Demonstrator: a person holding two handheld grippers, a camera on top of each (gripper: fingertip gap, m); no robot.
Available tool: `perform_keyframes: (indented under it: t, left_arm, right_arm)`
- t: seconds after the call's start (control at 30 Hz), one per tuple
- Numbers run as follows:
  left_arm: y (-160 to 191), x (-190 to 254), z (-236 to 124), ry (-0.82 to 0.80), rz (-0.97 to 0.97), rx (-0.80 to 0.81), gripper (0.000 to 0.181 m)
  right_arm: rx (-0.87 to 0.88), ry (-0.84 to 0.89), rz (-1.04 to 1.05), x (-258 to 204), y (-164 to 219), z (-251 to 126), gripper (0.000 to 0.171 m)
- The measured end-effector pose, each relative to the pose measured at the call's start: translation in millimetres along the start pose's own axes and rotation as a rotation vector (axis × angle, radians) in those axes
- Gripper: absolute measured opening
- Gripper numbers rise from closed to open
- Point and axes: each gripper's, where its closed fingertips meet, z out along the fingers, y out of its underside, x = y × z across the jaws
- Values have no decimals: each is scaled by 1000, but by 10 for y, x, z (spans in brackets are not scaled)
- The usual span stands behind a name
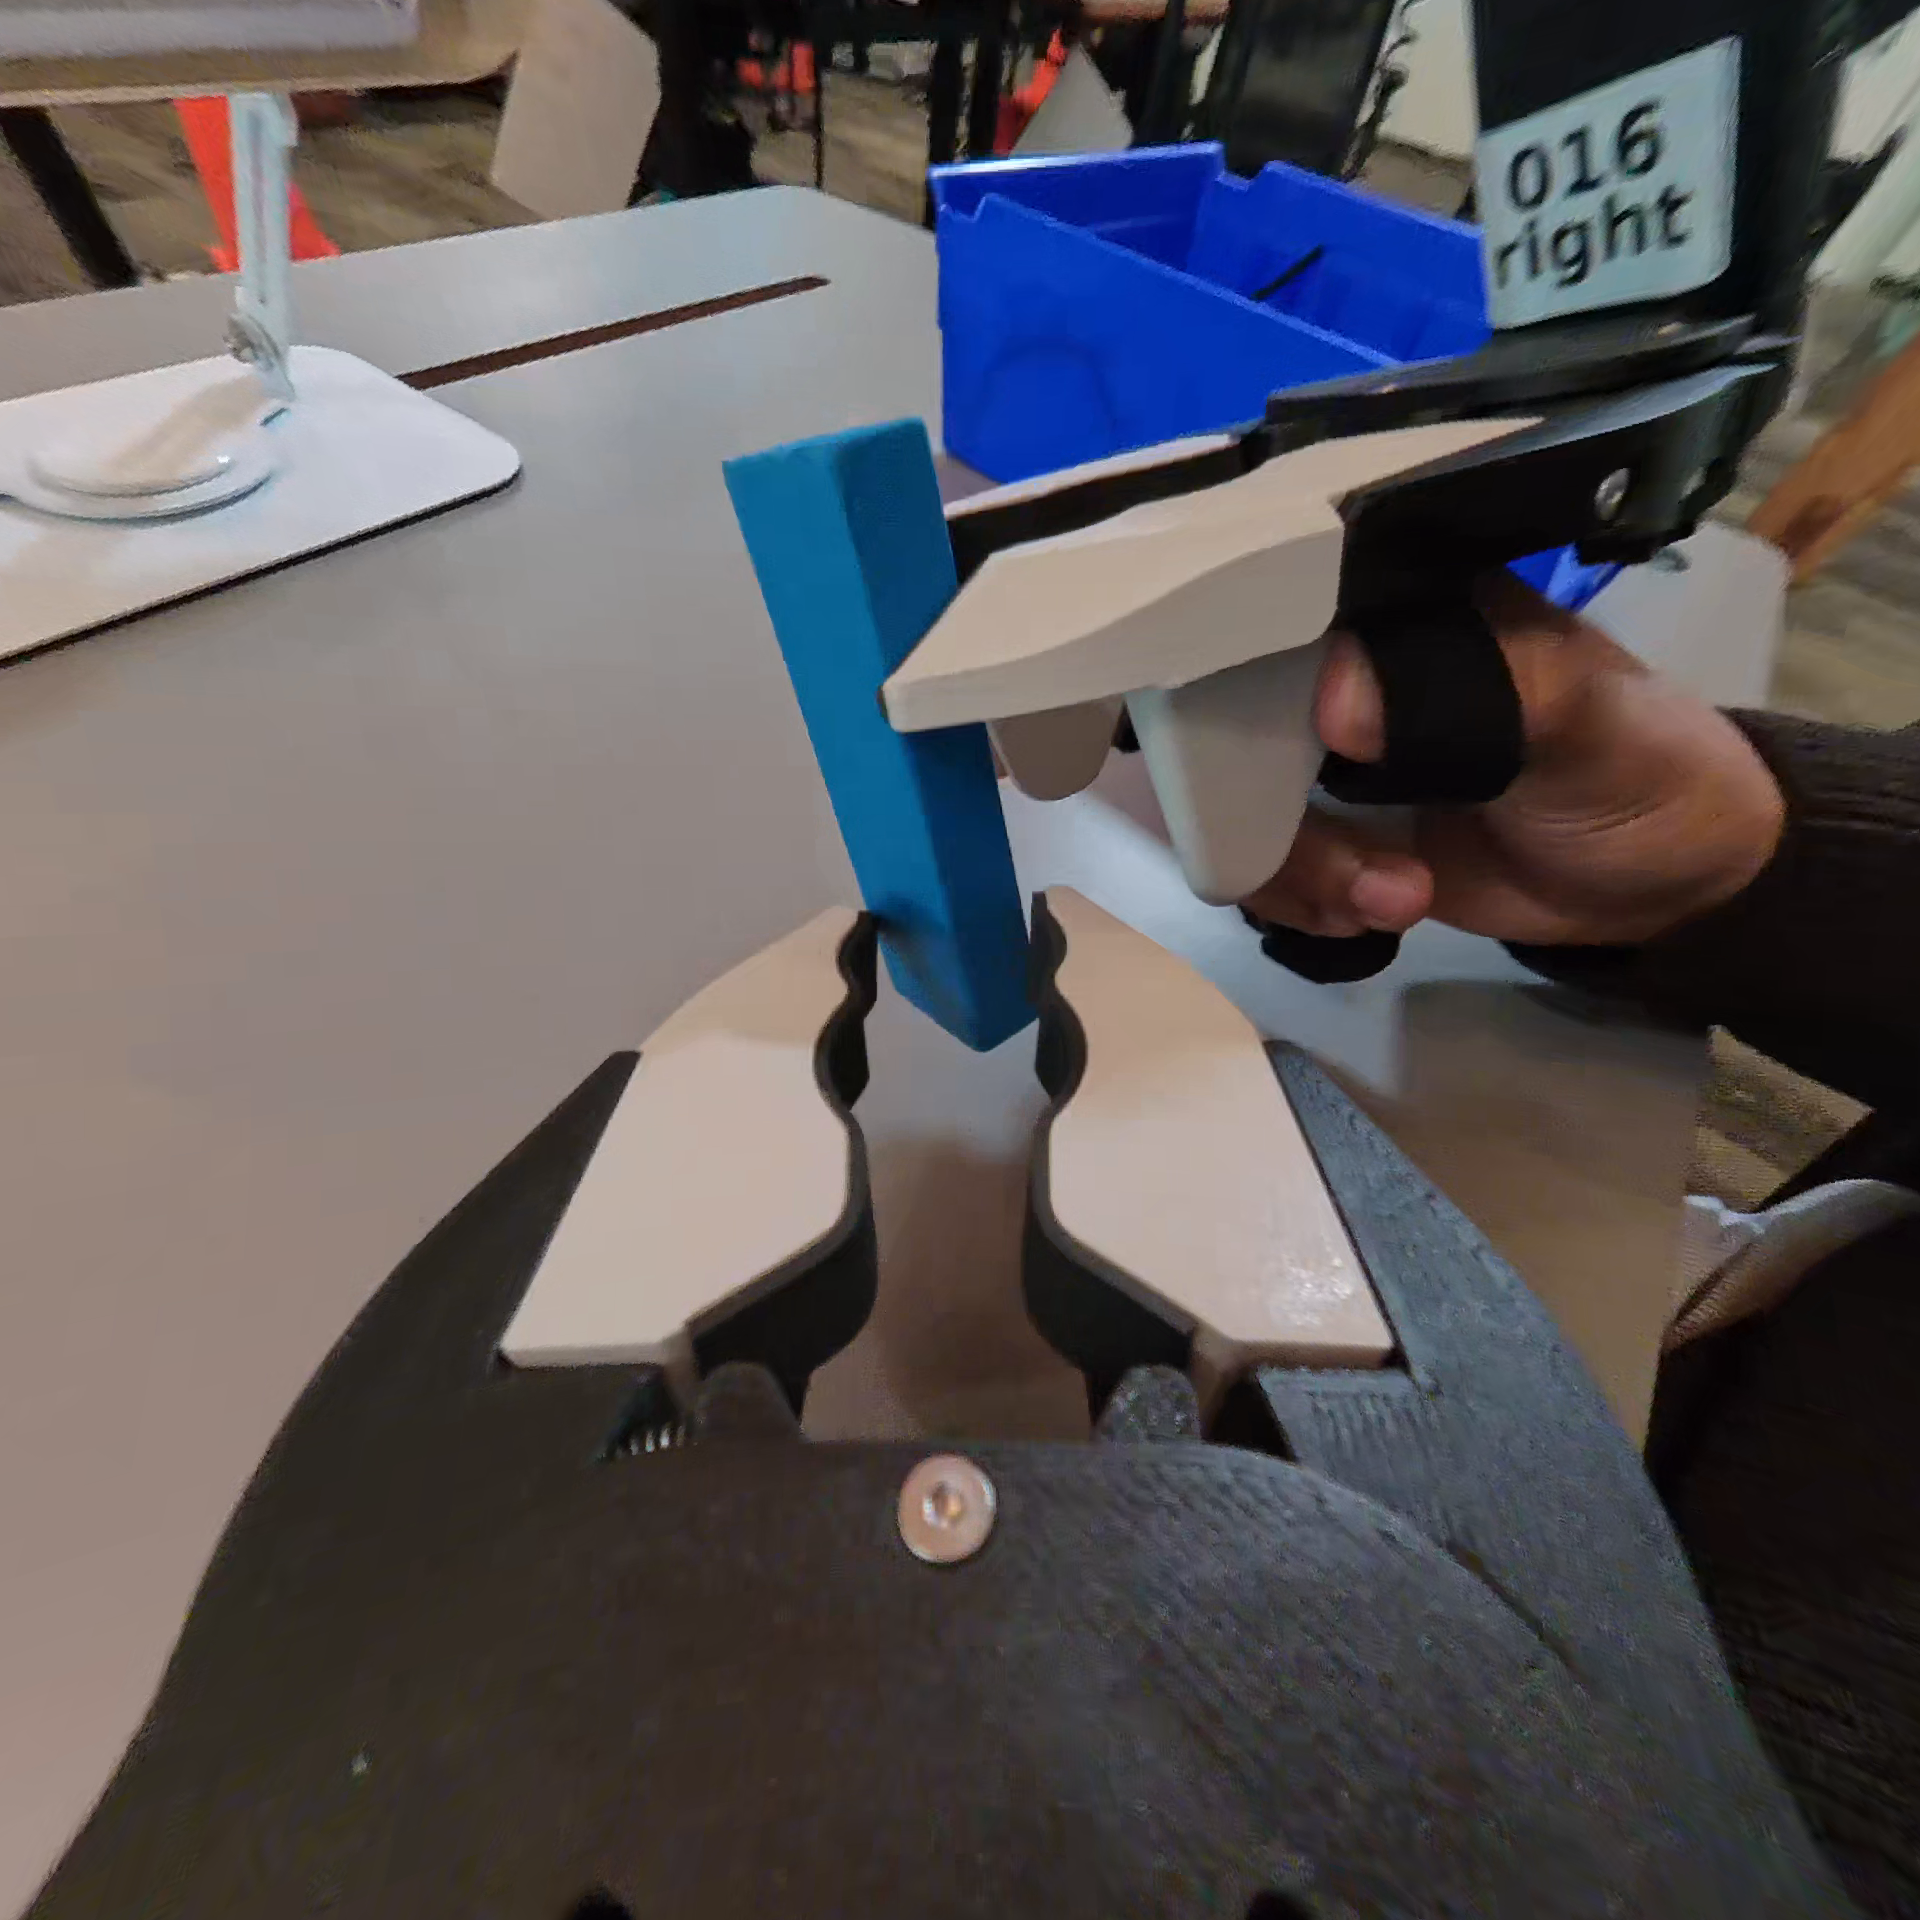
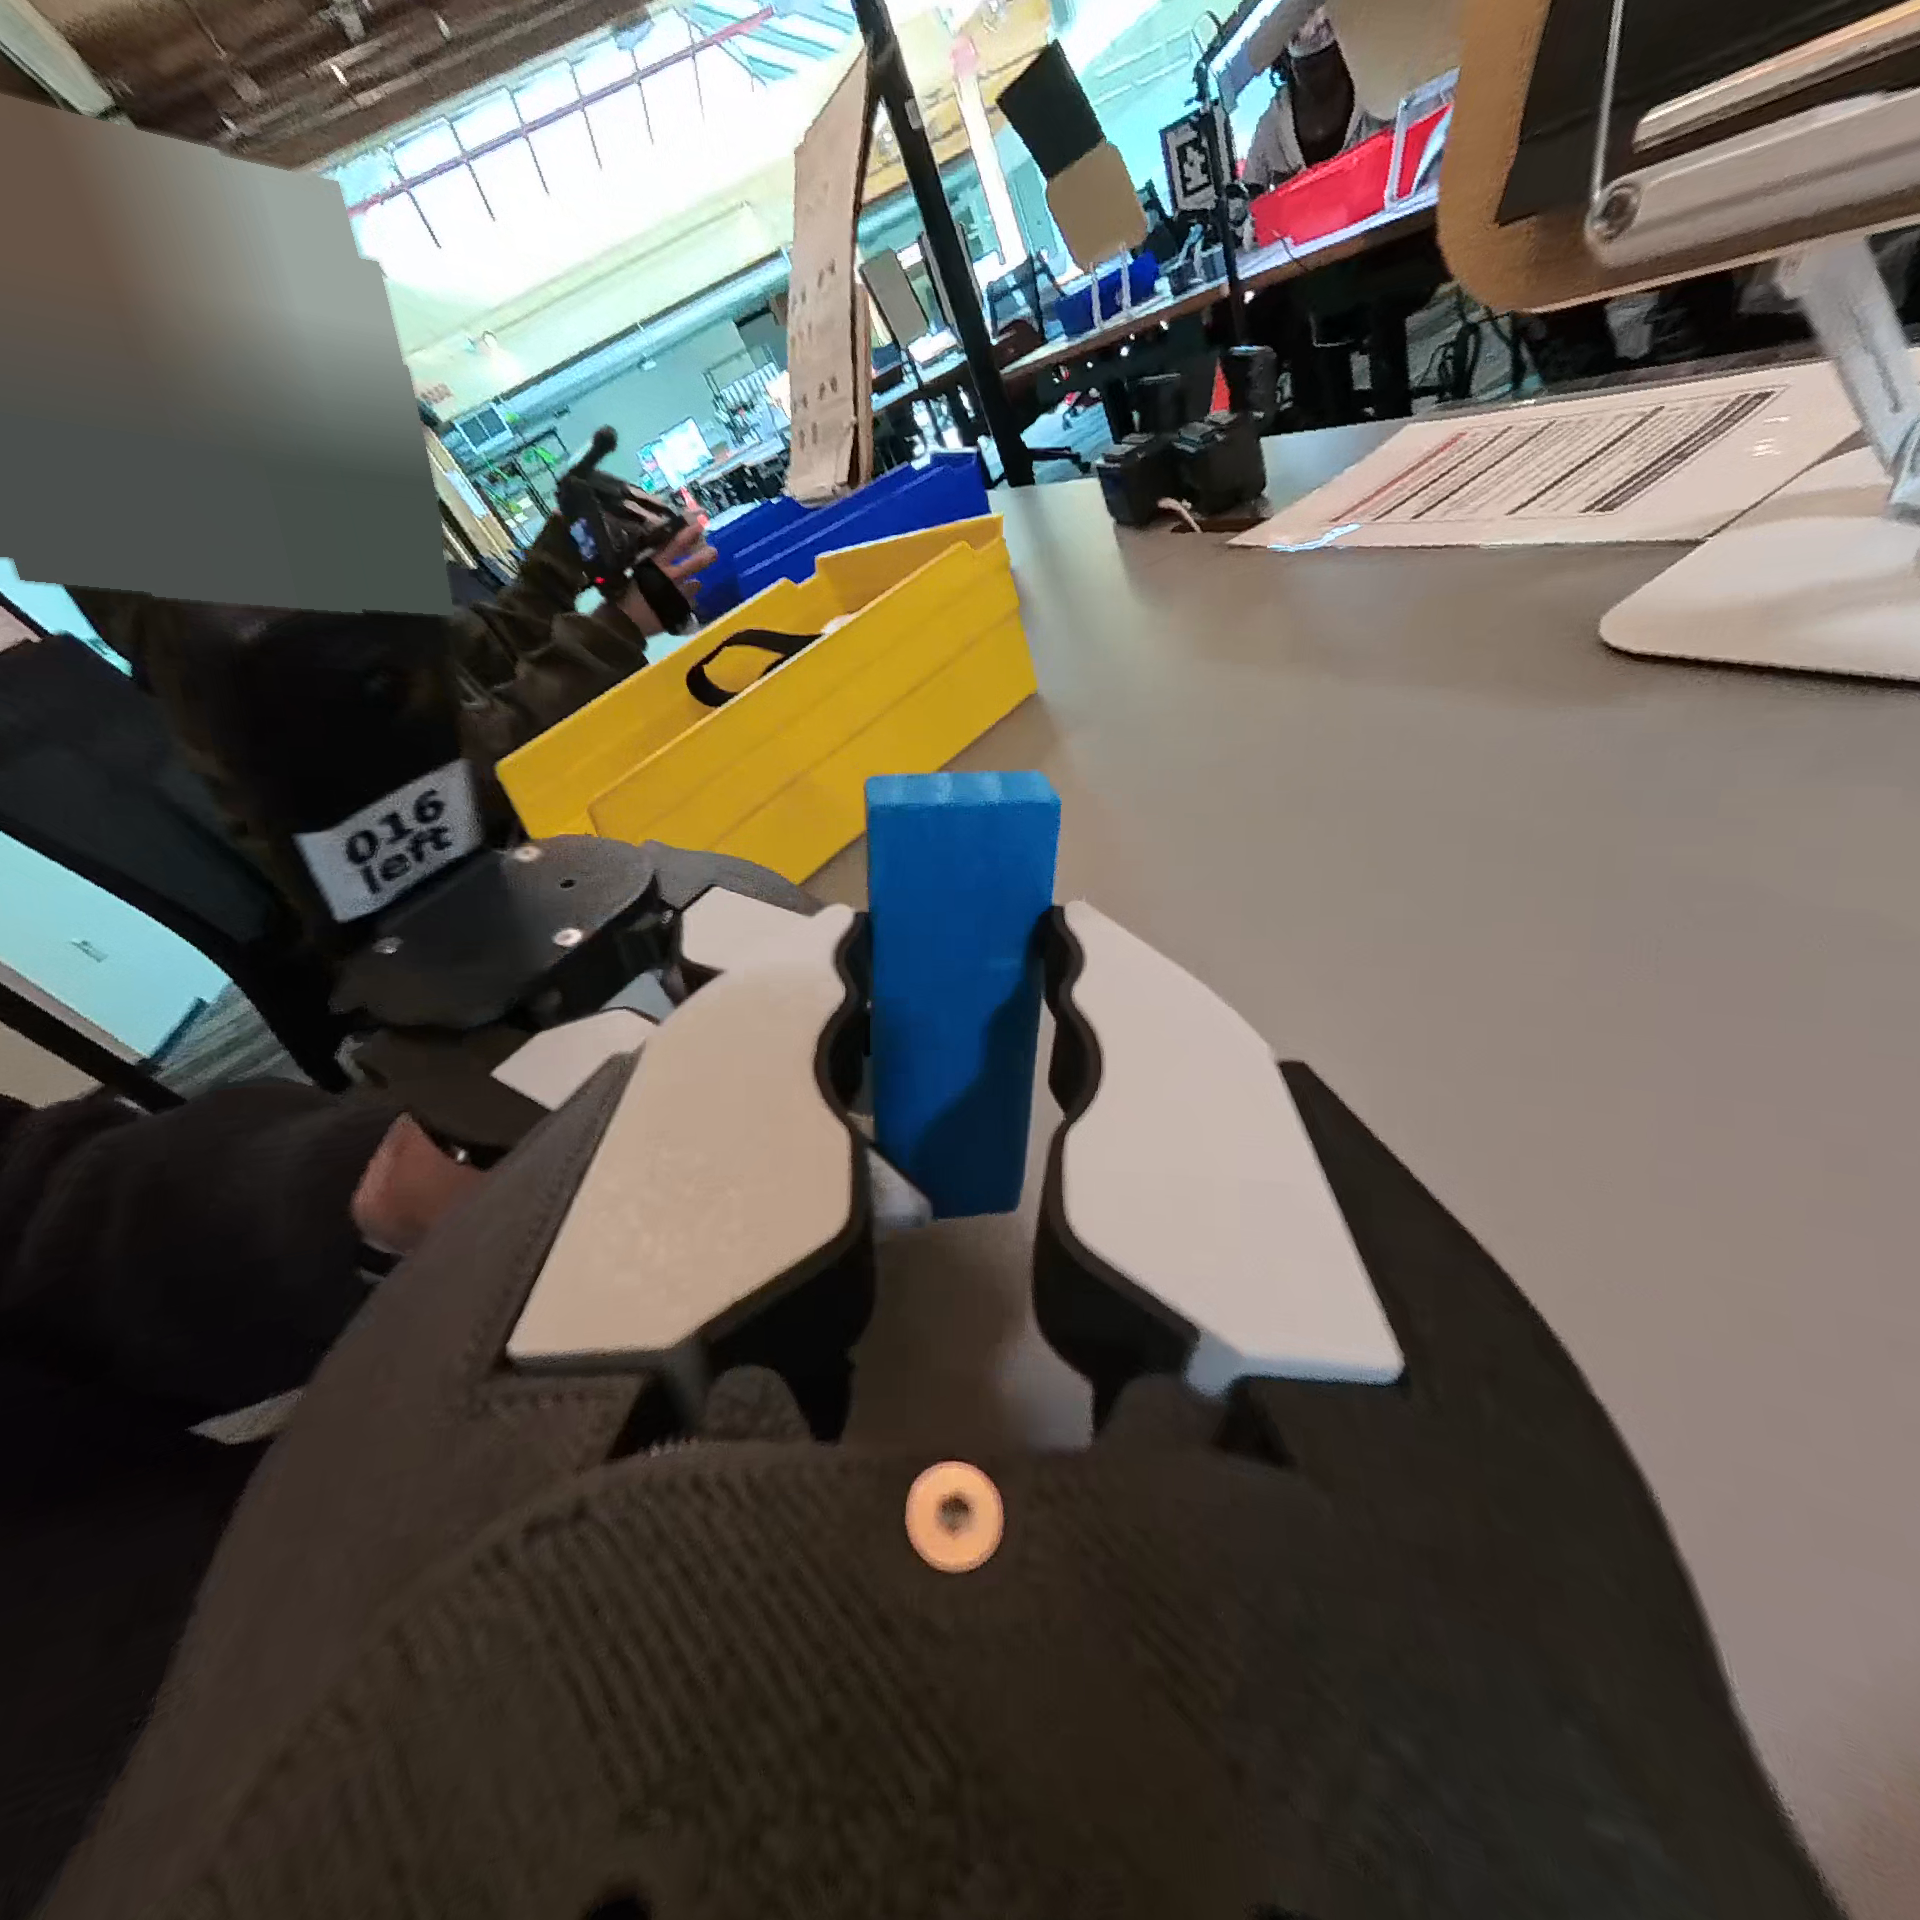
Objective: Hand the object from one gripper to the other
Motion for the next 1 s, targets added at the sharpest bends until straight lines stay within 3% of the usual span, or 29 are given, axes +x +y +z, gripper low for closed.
perform_keyframes:
  t: [0.13, 0.33, 0.53, 0.67, 0.77, 1.0]
  left_arm:
    - [-7, -49, -19, -45, 46, -1, 25]
    - [-90, -61, -71, 30, -51, 59, 18]
    - [-194, -32, -128, 215, -335, 157, 17]
    - [-390, -41, -278, 493, -689, 328, 16]
    - [-444, -187, -365, 553, -836, 432, 16]
    - [-521, -152, -431, 581, -779, 458, 16]
  right_arm:
    - [-6, -14, -64, -35, -15, -25, 32]
    - [78, -126, 93, -48, -119, -74, 32]
    - [154, -153, 146, -19, -238, -144, 37]
    - [160, -173, 149, -29, -249, -137, 41]
    - [125, -205, 187, -62, -182, -91, 43]
    - [46, -254, 214, -178, -41, -3, 33]
